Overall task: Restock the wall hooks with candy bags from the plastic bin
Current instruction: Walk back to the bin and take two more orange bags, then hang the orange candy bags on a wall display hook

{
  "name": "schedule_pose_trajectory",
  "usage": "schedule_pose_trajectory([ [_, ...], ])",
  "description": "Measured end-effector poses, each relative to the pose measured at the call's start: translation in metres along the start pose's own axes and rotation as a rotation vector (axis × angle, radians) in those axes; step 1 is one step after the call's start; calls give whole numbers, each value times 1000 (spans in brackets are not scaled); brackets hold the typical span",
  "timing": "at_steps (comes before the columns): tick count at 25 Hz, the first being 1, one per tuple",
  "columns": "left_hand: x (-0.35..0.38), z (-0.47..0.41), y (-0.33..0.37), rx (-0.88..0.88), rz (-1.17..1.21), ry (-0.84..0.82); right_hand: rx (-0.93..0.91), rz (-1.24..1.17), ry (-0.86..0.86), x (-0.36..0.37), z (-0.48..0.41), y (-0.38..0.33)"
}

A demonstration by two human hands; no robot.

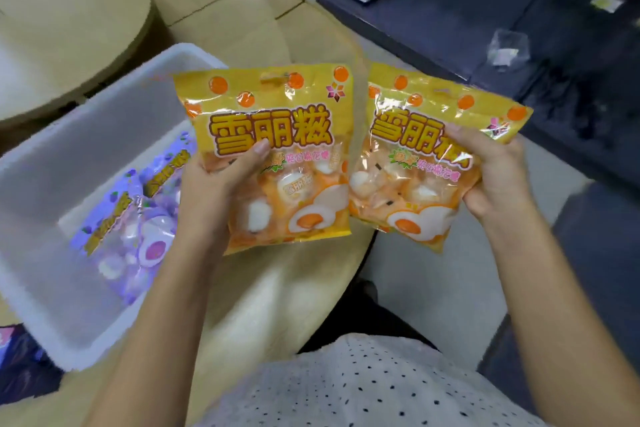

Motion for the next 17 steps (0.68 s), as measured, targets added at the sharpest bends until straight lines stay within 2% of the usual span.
schedule_pose_trajectory([
  [6,130,-13,-59,-128,-6,-285,6,-116,300,-143,18,-2],
  [9,198,-27,-81,-146,-42,-402,1,-134,389,-193,1,-17],
  [17,349,-75,-137,-199,-33,-400,-48,-72,471,-289,-97,-116],
])
Point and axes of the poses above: each hand's wrist, its own z-axis away from the middle knuckle, its own x-axis out of the palm, y = z × x, the point moved 9 cm from there along -z, towards the middle knuckle, and after that the axes turned 13 degrees about x, right-handed, at the moved point
